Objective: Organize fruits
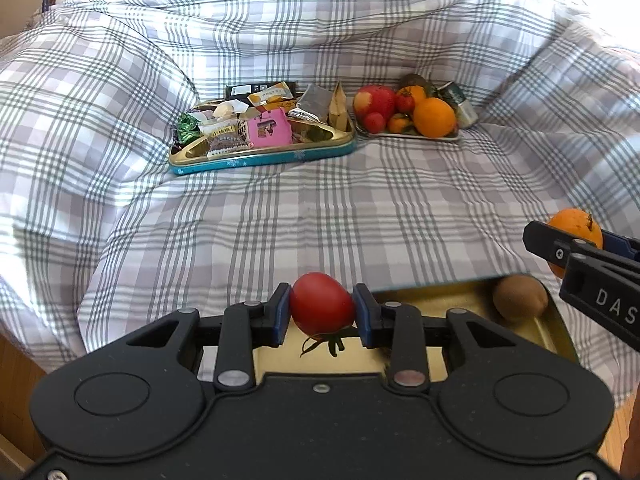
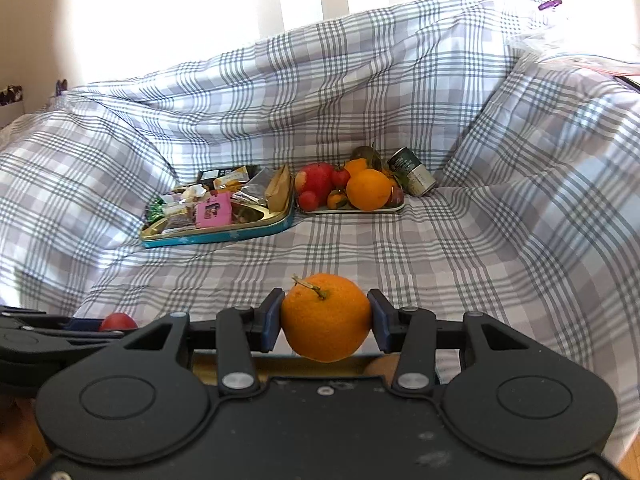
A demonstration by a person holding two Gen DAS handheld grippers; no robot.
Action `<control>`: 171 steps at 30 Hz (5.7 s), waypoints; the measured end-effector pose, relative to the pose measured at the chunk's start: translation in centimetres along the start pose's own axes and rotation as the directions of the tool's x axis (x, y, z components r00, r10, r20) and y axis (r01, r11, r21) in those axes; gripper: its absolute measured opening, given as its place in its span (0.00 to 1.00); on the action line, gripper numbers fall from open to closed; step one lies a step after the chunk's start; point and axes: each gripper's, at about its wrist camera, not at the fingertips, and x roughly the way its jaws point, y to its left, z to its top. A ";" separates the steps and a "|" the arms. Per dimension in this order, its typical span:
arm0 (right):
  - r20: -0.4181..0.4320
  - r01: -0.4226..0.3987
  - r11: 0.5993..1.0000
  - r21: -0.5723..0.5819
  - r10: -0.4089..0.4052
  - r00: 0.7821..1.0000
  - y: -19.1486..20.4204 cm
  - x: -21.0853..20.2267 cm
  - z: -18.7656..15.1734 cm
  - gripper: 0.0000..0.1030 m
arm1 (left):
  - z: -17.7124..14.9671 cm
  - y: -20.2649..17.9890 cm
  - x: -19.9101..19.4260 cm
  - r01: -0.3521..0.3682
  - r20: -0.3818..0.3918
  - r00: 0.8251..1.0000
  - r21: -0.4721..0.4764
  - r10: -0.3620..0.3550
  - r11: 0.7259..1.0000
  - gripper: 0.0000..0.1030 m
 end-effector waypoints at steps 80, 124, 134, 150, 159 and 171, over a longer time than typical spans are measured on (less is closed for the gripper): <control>-0.092 0.029 0.999 0.017 -0.027 0.995 -0.6 -2.2 -5.7 0.46 | -6.0 -0.7 -1.4 -0.054 -0.093 0.994 0.007 0.055 0.998 0.42; -0.129 0.050 0.999 0.016 -0.048 0.991 -1.3 -3.6 -7.0 0.46 | -6.6 -1.1 -1.8 -0.051 -0.103 0.993 0.005 0.051 0.999 0.42; -0.139 0.047 0.999 0.008 -0.045 0.989 -1.2 -3.6 -7.2 0.46 | -6.9 -1.3 -2.0 -0.046 -0.103 0.994 0.003 0.046 0.999 0.42; -0.148 0.046 0.999 0.004 -0.045 0.988 -1.2 -3.5 -7.5 0.46 | -7.1 -1.2 -2.1 -0.046 -0.110 0.993 -0.010 0.045 0.999 0.42; -0.149 0.045 0.999 0.003 -0.044 0.988 -1.2 -3.5 -7.5 0.46 | -7.1 -1.1 -2.1 -0.045 -0.112 0.993 -0.016 0.043 0.999 0.42; -0.151 0.046 0.999 0.003 -0.045 0.988 -1.1 -3.4 -7.7 0.46 | -7.1 -1.2 -2.0 -0.042 -0.118 0.992 -0.018 0.040 0.999 0.42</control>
